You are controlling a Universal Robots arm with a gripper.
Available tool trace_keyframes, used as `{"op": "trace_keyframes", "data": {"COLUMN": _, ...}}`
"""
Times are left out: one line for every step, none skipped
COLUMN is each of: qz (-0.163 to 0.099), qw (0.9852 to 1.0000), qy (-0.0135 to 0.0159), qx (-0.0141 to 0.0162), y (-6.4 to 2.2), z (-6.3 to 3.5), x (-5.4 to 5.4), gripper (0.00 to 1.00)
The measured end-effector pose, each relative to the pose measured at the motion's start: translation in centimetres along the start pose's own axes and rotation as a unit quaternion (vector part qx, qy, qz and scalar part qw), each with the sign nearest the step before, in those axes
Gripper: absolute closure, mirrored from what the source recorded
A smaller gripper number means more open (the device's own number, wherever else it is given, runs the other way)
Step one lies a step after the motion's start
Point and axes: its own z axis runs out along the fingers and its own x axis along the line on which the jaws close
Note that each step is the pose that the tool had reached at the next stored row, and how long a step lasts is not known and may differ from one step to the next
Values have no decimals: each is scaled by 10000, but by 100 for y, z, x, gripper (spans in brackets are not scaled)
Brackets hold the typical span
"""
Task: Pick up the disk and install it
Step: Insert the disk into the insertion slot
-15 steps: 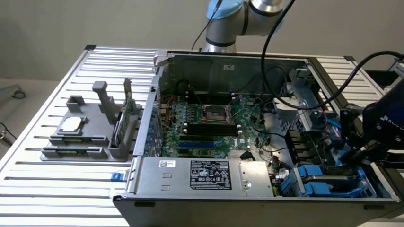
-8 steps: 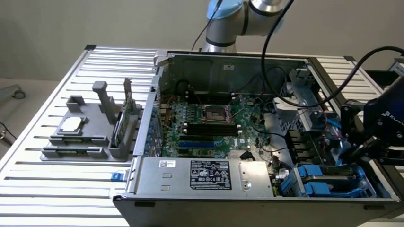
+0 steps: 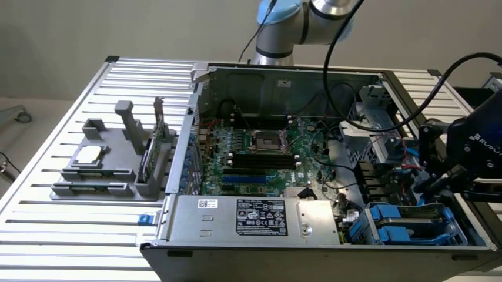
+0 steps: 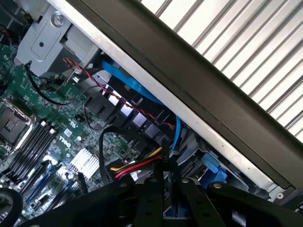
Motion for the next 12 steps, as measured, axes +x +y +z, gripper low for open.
{"op": "trace_keyframes", "data": {"qz": 16, "qw": 10000, "qy": 11, "qx": 7, "y": -1, "z": 1, "x": 1, "gripper": 84}}
{"op": "trace_keyframes", "data": {"qz": 18, "qw": 10000, "qy": 15, "qx": 14, "y": -1, "z": 1, "x": 1, "gripper": 84}}
{"op": "trace_keyframes", "data": {"qz": 18, "qw": 10000, "qy": 16, "qx": 13, "y": -1, "z": 1, "x": 0, "gripper": 84}}
{"op": "trace_keyframes", "data": {"qz": 19, "qw": 10000, "qy": 16, "qx": 13, "y": -1, "z": 1, "x": 0, "gripper": 84}}
{"op": "trace_keyframes", "data": {"qz": 19, "qw": 10000, "qy": 16, "qx": 13, "y": -2, "z": 2, "x": 0, "gripper": 84}}
{"op": "trace_keyframes", "data": {"qz": 26, "qw": 10000, "qy": 17, "qx": 12, "y": -9, "z": 3, "x": 5, "gripper": 84}}
{"op": "trace_keyframes", "data": {"qz": 40, "qw": 10000, "qy": 17, "qx": 10, "y": -16, "z": 4, "x": 12, "gripper": 84}}
{"op": "trace_keyframes", "data": {"qz": 52, "qw": 10000, "qy": 18, "qx": 9, "y": -24, "z": 3, "x": 19, "gripper": 84}}
{"op": "trace_keyframes", "data": {"qz": 59, "qw": 10000, "qy": 18, "qx": 8, "y": -35, "z": 1, "x": 28, "gripper": 84}}
{"op": "trace_keyframes", "data": {"qz": 63, "qw": 10000, "qy": 21, "qx": 12, "y": -40, "z": -5, "x": 34, "gripper": 84}}
{"op": "trace_keyframes", "data": {"qz": 66, "qw": 10000, "qy": 29, "qx": 18, "y": -42, "z": -6, "x": 36, "gripper": 84}}
{"op": "trace_keyframes", "data": {"qz": 78, "qw": 9999, "qy": 50, "qx": 41, "y": -45, "z": -7, "x": 39, "gripper": 84}}
